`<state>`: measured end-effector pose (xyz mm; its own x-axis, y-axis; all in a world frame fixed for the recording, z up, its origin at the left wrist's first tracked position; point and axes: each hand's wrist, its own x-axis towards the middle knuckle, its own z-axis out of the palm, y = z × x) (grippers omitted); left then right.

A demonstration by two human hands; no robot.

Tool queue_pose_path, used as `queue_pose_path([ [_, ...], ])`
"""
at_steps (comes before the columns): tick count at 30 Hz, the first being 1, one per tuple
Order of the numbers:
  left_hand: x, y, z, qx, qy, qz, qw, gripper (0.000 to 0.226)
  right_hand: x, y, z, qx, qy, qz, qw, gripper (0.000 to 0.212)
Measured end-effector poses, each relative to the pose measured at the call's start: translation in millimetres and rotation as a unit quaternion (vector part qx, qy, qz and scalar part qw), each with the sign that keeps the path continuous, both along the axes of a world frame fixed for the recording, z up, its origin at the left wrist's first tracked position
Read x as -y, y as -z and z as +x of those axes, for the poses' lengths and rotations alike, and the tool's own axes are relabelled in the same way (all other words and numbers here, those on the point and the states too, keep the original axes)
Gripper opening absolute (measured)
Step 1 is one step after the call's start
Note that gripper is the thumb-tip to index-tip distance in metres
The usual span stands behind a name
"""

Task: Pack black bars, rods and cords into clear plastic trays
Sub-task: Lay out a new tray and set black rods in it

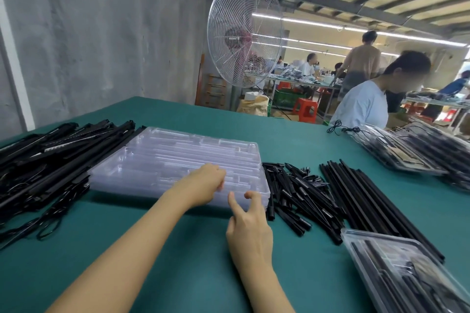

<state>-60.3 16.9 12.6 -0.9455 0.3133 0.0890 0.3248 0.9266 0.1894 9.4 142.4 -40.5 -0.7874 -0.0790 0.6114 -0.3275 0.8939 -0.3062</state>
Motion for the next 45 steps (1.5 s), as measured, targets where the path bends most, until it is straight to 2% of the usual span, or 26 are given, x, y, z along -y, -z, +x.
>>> queue_pose_path([
  [7,-4.4,11.4,2.1,-0.044,-0.047,0.088,0.994,0.031,3.2,3.4,-1.9,-0.023,0.02,-0.009,0.999,0.058],
  [12,-5.4,20.9,-0.3,-0.076,-0.075,0.105,0.989,0.035,3.4,5.2,-3.2,-0.017,0.068,-0.002,0.998,0.06],
  [19,1.9,17.7,-0.5,-0.062,-0.027,0.118,0.991,0.029,4.8,6.3,-2.6,0.009,0.123,0.026,0.992,0.061],
  [22,2.2,17.3,-0.2,-0.065,0.009,0.114,0.991,0.019,6.1,6.9,-2.4,0.016,0.123,0.027,0.992,0.062],
  [25,-4.3,15.7,-3.0,-0.047,0.014,0.104,0.993,0.022,6.6,6.9,-1.4,0.022,0.118,0.023,0.993,0.063],
  [30,-12.0,7.1,-13.7,0.021,0.035,0.036,0.998,0.019,5.4,6.7,0.3,0.022,0.103,0.01,0.994,0.065],
  [34,-19.3,7.2,-15.9,0.025,0.033,-0.019,0.999,0.021,4.6,4.9,-0.4,0.006,0.102,0.01,0.995,0.065],
  [45,-16.8,16.5,-22.7,-0.016,0.034,0.06,0.997,0.031,3.4,5.5,-0.3,0.007,0.099,0.019,0.995,0.06],
])
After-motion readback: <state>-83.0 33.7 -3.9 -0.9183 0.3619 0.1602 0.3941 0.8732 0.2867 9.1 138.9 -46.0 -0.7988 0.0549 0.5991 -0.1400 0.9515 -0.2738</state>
